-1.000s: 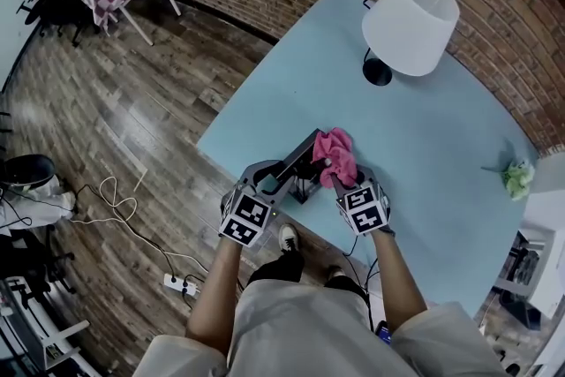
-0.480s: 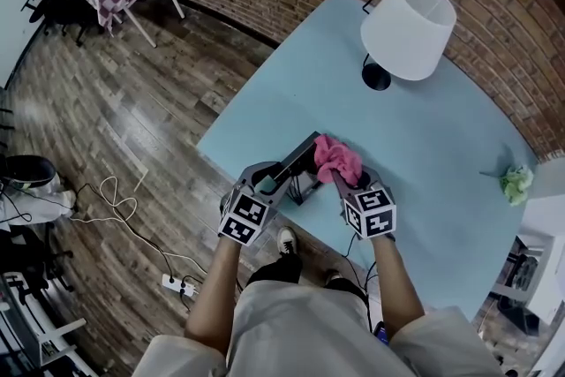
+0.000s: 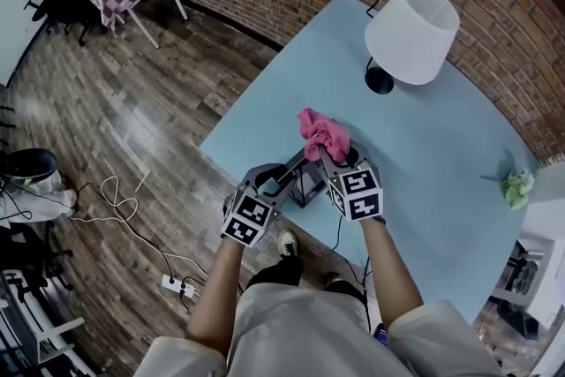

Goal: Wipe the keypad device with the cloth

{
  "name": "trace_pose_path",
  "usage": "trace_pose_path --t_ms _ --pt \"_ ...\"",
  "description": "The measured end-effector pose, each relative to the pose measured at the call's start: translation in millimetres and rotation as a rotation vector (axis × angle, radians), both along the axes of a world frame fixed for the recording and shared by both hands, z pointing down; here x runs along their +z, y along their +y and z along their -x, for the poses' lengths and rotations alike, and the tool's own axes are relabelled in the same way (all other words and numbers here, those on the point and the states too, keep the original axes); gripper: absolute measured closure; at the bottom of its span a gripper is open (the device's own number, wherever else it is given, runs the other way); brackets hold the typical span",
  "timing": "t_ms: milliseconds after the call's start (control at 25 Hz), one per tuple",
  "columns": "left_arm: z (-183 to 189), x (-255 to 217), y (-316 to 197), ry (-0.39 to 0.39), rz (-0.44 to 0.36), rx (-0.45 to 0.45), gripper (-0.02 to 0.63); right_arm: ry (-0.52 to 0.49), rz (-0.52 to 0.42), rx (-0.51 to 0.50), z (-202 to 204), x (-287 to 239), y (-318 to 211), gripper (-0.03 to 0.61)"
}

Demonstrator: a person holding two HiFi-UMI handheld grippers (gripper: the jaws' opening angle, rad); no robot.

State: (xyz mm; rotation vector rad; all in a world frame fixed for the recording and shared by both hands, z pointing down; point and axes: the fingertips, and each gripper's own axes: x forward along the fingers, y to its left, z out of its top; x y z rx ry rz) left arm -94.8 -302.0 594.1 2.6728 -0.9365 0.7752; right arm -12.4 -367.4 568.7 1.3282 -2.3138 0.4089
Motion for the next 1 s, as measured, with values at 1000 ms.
trace_pose_path --t_ms 1000 --pt "2 2 -1 0.018 -0.002 -0.003 0.426 0.243 0.192 0.019 -48 106 76 0.446"
